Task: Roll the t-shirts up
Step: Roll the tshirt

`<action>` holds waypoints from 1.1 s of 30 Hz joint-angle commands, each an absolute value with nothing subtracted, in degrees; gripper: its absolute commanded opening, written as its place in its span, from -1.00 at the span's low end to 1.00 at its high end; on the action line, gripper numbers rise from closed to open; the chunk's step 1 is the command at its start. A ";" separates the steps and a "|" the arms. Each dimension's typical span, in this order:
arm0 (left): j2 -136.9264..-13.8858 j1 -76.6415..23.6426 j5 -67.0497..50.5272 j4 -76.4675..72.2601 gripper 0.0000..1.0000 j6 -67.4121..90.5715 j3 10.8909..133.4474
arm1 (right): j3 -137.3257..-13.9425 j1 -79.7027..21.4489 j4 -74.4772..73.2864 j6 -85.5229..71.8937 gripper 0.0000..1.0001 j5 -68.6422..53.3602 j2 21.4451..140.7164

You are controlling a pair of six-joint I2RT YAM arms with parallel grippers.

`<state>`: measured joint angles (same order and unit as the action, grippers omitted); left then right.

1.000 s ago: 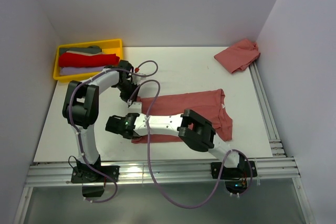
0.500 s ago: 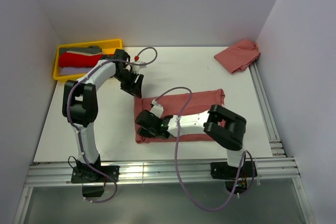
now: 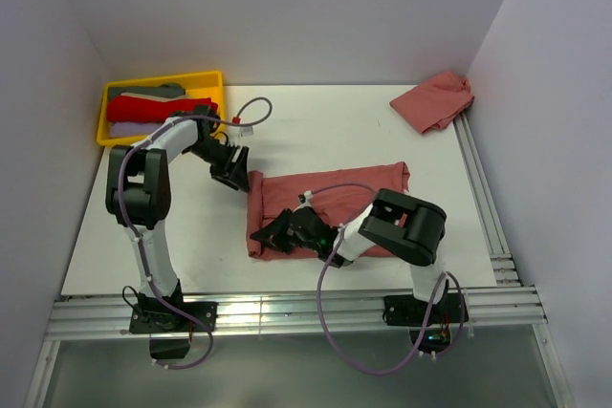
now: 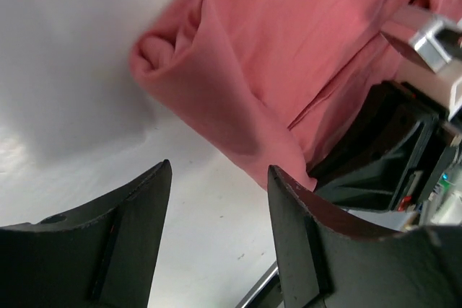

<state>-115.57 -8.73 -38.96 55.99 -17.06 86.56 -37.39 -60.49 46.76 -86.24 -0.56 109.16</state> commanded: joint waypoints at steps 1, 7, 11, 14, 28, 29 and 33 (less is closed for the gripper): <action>-115.05 -9.14 -43.06 52.48 0.22 -17.93 82.71 | -34.81 -60.29 63.79 -92.98 -0.87 -2.28 112.57; -117.25 -9.67 -43.42 46.59 0.13 -14.07 79.54 | -34.45 -60.55 66.36 -95.19 -0.87 -2.73 115.14; -116.63 -11.07 -38.25 44.30 -0.04 -11.25 78.57 | -34.80 -60.82 58.82 -93.96 -0.56 -2.20 113.04; -115.32 -12.48 -33.06 42.90 -0.10 -10.46 78.05 | -36.47 -61.26 45.60 -89.49 -0.25 -0.09 108.47; -112.15 -17.66 -19.60 43.33 -0.14 -12.57 79.19 | -61.33 -67.85 -16.92 -78.93 -0.03 20.38 98.35; -112.15 -17.84 -19.34 43.50 -0.14 -12.66 79.45 | -62.83 -68.29 -18.88 -78.32 -0.03 21.52 98.70; -112.24 -18.46 -18.20 44.21 -0.14 -13.01 79.98 | -70.29 -69.26 -25.92 -76.56 -0.04 24.78 101.68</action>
